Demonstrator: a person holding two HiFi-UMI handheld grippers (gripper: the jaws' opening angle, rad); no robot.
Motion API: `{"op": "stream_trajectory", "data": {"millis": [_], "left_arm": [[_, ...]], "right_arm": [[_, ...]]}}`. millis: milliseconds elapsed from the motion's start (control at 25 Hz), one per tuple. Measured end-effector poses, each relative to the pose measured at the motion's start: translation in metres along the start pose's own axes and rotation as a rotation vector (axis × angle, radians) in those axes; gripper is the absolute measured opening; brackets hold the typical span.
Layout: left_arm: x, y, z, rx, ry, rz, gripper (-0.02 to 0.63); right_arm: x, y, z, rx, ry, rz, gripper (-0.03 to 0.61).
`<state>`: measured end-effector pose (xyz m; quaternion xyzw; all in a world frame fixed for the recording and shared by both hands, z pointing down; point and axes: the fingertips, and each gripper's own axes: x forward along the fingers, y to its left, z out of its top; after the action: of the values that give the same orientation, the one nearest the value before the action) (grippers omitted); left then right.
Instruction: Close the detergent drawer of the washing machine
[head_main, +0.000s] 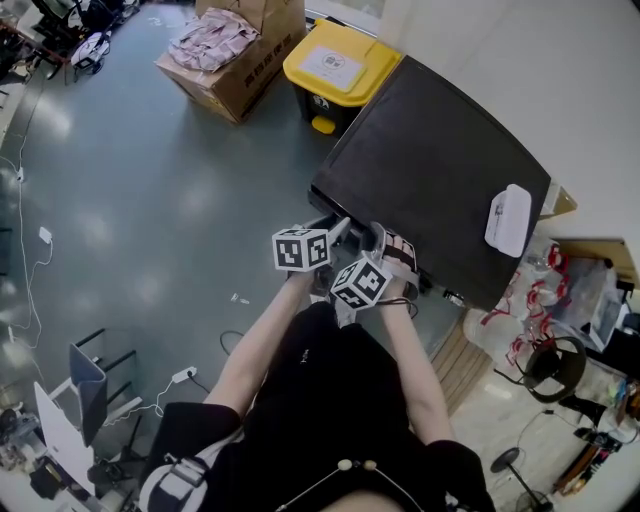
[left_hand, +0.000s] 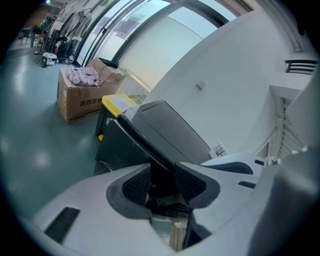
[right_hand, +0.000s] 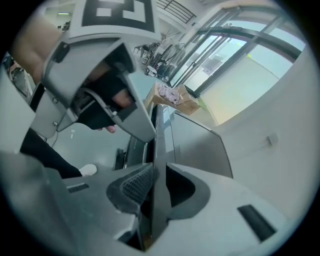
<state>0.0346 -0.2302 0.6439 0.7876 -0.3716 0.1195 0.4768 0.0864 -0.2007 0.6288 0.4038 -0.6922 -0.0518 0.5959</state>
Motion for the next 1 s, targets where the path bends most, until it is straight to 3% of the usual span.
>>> {"op": "stream_trajectory", "data": {"millis": [160,240,360,400,440,560,640,880,1000], "left_arm": [[0.000,-0.005,0.004,-0.091,-0.014,-0.094,0.155],[-0.002,-0.010,0.006,-0.146,-0.010,-0.158,0.188],[-0.001,-0.016,0.008,-0.139,0.023,-0.187,0.238],[-0.001,-0.017,0.008,-0.137,0.029,-0.187,0.247],[-0.001,-0.017,0.009,-0.141,0.032,-0.186,0.252],[-0.001,-0.016,0.009,-0.157,0.039,-0.166,0.253],[0.000,-0.016,0.010,-0.162,0.044,-0.150,0.253],[0.009,-0.017,0.013,-0.183,0.022,-0.117,0.253],[0.014,-0.017,0.020,-0.224,0.008,-0.101,0.259]], "right_arm": [[0.001,-0.005,-0.003,0.111,0.006,0.146,0.118],[-0.003,-0.003,-0.002,0.148,-0.002,0.206,0.160],[-0.004,0.006,-0.003,0.114,0.016,0.276,0.173],[-0.004,0.013,-0.004,0.102,0.030,0.313,0.237],[-0.004,0.020,-0.004,0.090,0.041,0.335,0.247],[0.002,0.021,-0.007,0.029,0.045,0.256,0.242],[0.006,0.015,-0.008,0.002,0.015,0.190,0.173],[0.012,0.008,-0.010,0.024,-0.012,0.175,0.172],[0.013,0.004,-0.007,0.004,-0.029,0.118,0.129]]}}
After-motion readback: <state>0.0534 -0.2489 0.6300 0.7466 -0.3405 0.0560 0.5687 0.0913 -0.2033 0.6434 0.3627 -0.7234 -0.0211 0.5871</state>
